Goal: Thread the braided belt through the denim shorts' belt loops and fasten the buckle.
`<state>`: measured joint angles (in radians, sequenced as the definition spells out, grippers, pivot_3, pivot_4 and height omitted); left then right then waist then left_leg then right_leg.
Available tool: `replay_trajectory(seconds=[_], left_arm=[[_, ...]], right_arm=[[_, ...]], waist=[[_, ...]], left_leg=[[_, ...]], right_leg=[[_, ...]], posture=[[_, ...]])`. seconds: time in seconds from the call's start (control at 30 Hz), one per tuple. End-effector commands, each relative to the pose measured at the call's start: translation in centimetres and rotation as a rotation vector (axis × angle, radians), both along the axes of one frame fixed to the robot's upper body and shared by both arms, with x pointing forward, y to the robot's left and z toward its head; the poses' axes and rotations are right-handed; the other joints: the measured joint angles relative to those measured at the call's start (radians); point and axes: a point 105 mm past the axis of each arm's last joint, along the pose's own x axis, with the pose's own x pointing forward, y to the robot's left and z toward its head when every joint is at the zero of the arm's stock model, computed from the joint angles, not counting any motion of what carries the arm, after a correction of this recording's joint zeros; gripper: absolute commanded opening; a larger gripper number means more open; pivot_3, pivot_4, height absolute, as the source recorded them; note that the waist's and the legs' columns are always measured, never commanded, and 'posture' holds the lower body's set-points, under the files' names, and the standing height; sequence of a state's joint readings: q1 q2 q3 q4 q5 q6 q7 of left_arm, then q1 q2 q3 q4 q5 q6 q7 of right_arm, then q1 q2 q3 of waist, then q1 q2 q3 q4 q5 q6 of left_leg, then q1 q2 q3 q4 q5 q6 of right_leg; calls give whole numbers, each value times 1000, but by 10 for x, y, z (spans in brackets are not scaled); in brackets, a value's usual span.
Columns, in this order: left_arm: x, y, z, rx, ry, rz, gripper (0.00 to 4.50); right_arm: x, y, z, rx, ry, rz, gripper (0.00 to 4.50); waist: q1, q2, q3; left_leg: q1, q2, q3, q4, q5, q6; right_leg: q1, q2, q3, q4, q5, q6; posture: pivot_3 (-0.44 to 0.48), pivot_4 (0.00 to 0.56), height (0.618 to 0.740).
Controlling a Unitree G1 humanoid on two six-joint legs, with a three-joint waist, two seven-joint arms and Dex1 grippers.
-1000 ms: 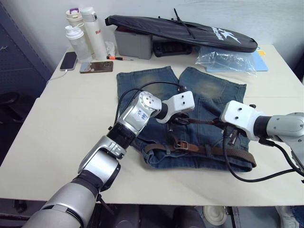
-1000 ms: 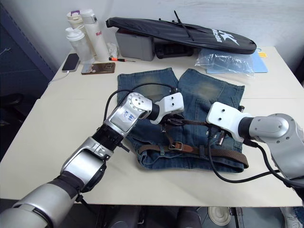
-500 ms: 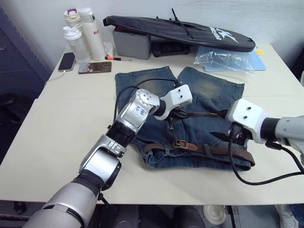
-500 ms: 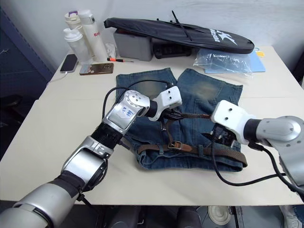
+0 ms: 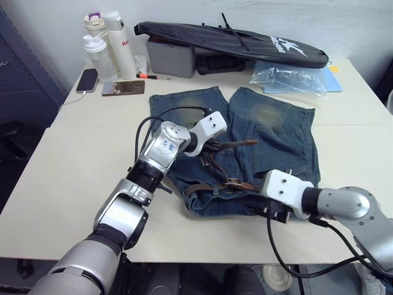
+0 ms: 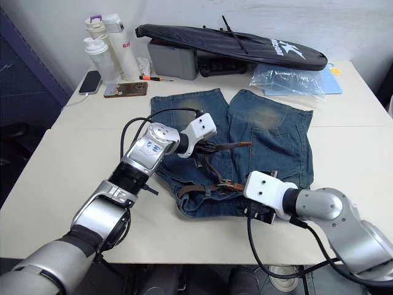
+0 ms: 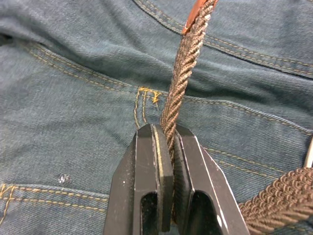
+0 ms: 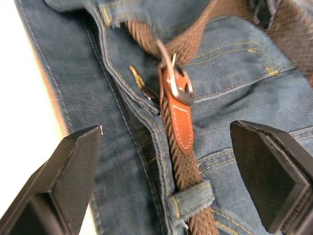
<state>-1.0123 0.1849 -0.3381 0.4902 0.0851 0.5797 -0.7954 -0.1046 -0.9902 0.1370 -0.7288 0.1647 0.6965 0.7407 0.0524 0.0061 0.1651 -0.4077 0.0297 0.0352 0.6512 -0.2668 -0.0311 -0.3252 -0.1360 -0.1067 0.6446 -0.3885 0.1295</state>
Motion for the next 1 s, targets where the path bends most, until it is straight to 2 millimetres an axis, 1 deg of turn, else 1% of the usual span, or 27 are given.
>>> replay_trajectory(seconds=[0.03, 0.13, 0.23, 0.3, 0.33, 0.4, 0.43, 0.47, 0.5, 0.6, 0.7, 0.77, 0.9, 1.0], left_arm=[[3, -5, 20, -15, -65, -13, 0], [3, -7, 21, -18, -65, -17, 0], [2, -8, 22, -21, -63, -22, 0], [1, -8, 22, -26, -58, -26, 0], [0, -8, 22, -28, -57, -29, 0], [0, -8, 23, -30, -56, -33, 0], [-1, -8, 23, -31, -56, -36, 0], [-1, -7, 24, -31, -61, -45, 0], [-2, -7, 24, -32, -66, -57, 0], [-7, -5, 29, -26, -106, -121, 0], [-10, 1, 32, 27, -191, -193, 0], [-8, 9, 32, 90, -247, -219, 0], [-6, 20, 31, 166, -299, -246, 0], [-10, 26, 29, 226, -325, -297, 0]], right_arm=[[8, 5, 0, -3, -71, 9, 4425], [14, 5, -2, -2, -89, -5, 4425], [21, 4, -2, 1, -121, -28, 3645], [24, 5, -4, -2, -131, -32, 2746], [25, 5, -5, -7, -134, -30, 2184], [26, 7, -4, 5, -143, -27, 1285], [26, 9, -3, 18, -149, -29, 761], [26, 9, -2, 19, -149, -26, 324], [26, 9, -3, 19, -147, -20, 45], [27, 6, -2, 20, -146, -30, 45], [32, 0, 5, 58, -162, -74, 45], [36, -5, 13, 105, -169, -115, 45], [39, -14, 21, 170, -152, -177, 45], [27, -12, 16, 211, -60, -147, 45]], waist=[[-2, 0, 0], [-3, 0, 0], [-4, 1, -1], [-4, 1, -1], [-4, 1, -1], [-4, 1, -1], [-4, 1, -1], [-4, 1, -1], [-4, 1, -1], [-5, 2, -2], [-5, 4, -3], [-5, 4, -3], [-3, 5, -4], [2, 7, -5]], left_leg=[[0, 0, 0, 0, 0, 0], [0, 0, 0, 0, 0, 0], [0, 0, 0, 0, 0, 0], [0, 1, 0, 0, 0, 0], [0, 0, 0, 0, 0, 0], [0, 0, 0, 0, 0, 0], [0, 0, 0, 0, 0, 0], [0, 0, 0, 1, 0, 0], [0, 0, 0, 1, 0, 0], [0, 0, 0, 1, 0, 0], [0, 0, 0, 1, 0, 0], [0, 0, 0, 1, 0, 0], [0, 0, 0, 2, 0, 0], [-1, 0, 0, 3, 0, 1]], right_leg=[[0, 0, 0, 0, 0, 0], [0, 1, 0, 1, 0, 0], [0, 1, 0, 2, 0, 0], [0, 1, 0, 2, 0, 0], [0, 1, 0, 2, 0, 0], [-1, 1, 0, 2, 0, 0], [-1, 1, 0, 2, 0, 0], [-1, 1, 0, 2, 0, 0], [-1, 1, 0, 3, 0, 0], [-1, 1, 0, 3, 0, 0], [-1, 1, 0, 3, 0, 0], [-1, 1, 0, 3, 0, 0], [-1, 1, 0, 4, 0, 0], [-1, 0, 0, 5, 0, 0]], posture=[[0, 150, 645], [0, 150, 645], [0, 150, 645], [0, 150, 645], [0, 150, 645], [0, 150, 645], [0, 150, 645], [0, 150, 645], [0, 150, 645], [0, 150, 645], [0, 150, 645], [0, 150, 645], [0, 150, 645], [0, 150, 645]])
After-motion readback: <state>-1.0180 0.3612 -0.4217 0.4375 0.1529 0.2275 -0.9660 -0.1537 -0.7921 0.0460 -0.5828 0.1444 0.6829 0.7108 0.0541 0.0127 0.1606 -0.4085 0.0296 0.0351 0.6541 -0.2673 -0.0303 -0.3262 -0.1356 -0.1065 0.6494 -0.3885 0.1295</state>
